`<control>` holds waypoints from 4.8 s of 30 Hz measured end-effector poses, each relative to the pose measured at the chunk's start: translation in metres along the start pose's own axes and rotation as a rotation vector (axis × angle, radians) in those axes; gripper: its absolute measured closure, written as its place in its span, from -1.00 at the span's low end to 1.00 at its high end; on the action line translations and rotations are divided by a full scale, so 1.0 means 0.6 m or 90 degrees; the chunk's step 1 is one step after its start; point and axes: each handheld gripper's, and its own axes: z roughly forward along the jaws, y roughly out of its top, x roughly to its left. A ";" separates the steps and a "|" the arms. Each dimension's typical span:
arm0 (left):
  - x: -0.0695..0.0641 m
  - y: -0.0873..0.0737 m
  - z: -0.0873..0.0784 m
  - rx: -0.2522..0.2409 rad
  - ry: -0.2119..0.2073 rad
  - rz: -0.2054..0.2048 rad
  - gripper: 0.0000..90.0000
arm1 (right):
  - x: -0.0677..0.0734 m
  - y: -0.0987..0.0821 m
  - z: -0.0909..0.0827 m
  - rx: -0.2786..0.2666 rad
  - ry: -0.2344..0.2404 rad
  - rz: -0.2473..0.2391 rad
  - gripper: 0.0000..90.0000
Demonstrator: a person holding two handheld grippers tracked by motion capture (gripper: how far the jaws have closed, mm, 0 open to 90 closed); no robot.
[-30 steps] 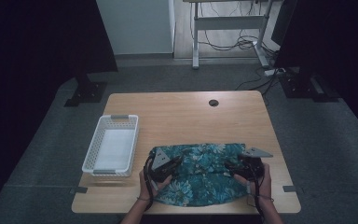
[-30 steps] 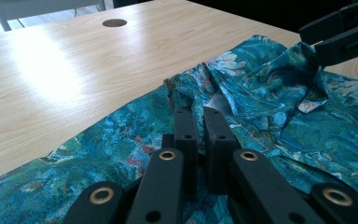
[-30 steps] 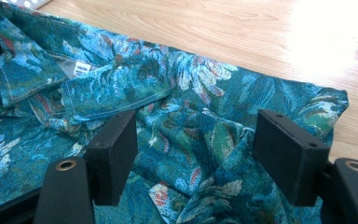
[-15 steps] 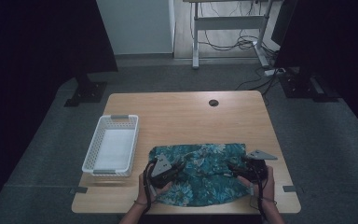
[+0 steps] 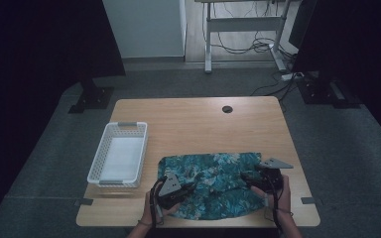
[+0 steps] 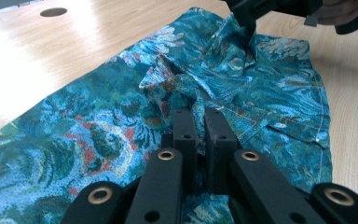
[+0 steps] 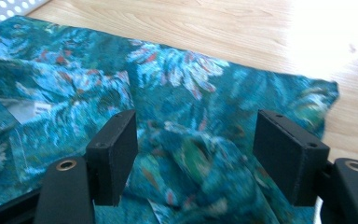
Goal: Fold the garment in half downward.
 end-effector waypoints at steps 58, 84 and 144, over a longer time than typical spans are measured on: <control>0.008 -0.021 0.020 0.043 0.032 -0.034 0.86 | 0.080 -0.013 0.095 0.053 0.077 -0.119 0.86; 0.057 0.002 0.089 0.117 0.068 -0.057 0.83 | 0.036 0.016 0.131 0.066 0.045 -0.076 0.88; 0.074 0.012 0.078 0.099 0.145 -0.161 0.16 | 0.065 -0.044 0.015 -0.046 0.091 -0.111 0.81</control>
